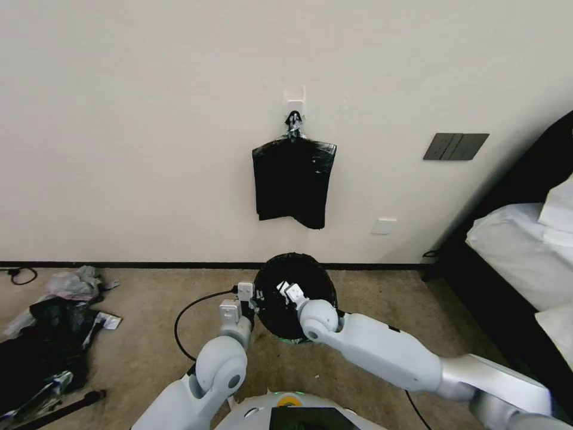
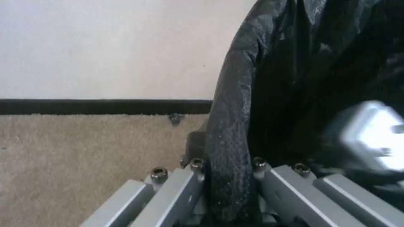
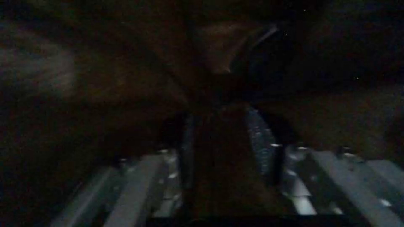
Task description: Place a trash bag onto the trash bin.
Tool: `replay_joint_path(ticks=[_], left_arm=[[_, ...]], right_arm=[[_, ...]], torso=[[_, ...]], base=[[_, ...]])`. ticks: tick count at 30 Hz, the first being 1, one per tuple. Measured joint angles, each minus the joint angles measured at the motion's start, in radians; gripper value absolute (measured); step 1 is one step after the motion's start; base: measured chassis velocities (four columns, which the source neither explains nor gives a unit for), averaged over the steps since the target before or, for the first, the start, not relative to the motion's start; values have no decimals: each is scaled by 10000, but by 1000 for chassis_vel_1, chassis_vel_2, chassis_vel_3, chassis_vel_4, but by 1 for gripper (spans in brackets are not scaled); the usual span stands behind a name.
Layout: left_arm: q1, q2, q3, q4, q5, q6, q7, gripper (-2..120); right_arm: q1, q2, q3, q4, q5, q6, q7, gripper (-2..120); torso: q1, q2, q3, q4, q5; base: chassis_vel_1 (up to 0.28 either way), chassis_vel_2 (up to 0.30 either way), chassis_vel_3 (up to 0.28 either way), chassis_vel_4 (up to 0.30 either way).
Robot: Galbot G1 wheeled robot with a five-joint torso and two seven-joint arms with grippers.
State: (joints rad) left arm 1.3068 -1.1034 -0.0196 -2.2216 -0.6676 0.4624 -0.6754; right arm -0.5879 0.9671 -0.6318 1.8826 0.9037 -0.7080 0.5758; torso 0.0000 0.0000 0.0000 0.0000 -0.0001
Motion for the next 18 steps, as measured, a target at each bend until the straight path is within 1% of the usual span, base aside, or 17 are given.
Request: replay_joint_path(ticks=[1,2,3,4,5,6,7,10,11,14,15,17,18], left_arm=[[-21,-14,-21,52,-58,23,-7,1],[-45,-30,-46,130,-172,57,-16,1],[-45,-30,-46,130,-172,57,-16,1],[-59,-39,-64,188,-260,77,-30,1],[-78,-52,-87,259,-360,96,-47,1],[-92,-65,-107,310,-436,106,-65,1],[-92,-65,-107,310,-436,106,-65,1],[-135,-138,-244,524,-931,187,-189,1],[-135,-138,-244,524,-931,187,-189,1],[-139,-189,-463,653,-1920,351,-487,1],[-139,-189,-463,653,-1920,351,-487,1],[-133,-226,-642,743,-3031,440,-772,1],[-121,-237,-697,760,-3359,472,-847,1]], right_arm=[[-56,-105,68,181,12,0,-40,39],[-159,-283,215,494,25,0,-117,45],[-159,-283,215,494,25,0,-117,45],[-242,-423,348,767,26,-1,-203,48],[-336,-595,502,1109,7,0,-308,55],[-413,-720,627,1355,-13,0,-388,59],[-413,-720,627,1355,-13,0,-388,59],[-1003,-1215,1645,2459,-228,0,-806,73],[-1003,-1215,1645,2459,-228,0,-806,73],[-1926,-1648,3182,3410,-529,32,-1457,87],[-1926,-1648,3182,3410,-529,32,-1457,87],[-3116,-1896,4600,4098,-1003,312,-1977,97],[-3489,-1935,4944,4244,-1252,424,-2132,99]], torso=[[0,0,0,-1,2],[0,0,0,0,3],[0,0,0,0,3],[0,0,0,0,2],[0,0,0,1,2],[0,0,-1,0,2],[0,0,-1,0,2],[0,0,0,0,2],[0,0,0,0,2],[0,1,0,1,1],[0,1,0,1,1],[0,1,-1,0,1],[0,0,-1,-3,2]], base=[[0,0,0,0],[0,0,0,0],[0,0,0,0],[0,0,0,0],[0,0,0,0],[0,0,0,0],[0,0,0,0],[0,0,0,0],[0,0,0,0],[0,0,0,0],[0,0,0,0],[0,0,0,0],[0,0,0,0]])
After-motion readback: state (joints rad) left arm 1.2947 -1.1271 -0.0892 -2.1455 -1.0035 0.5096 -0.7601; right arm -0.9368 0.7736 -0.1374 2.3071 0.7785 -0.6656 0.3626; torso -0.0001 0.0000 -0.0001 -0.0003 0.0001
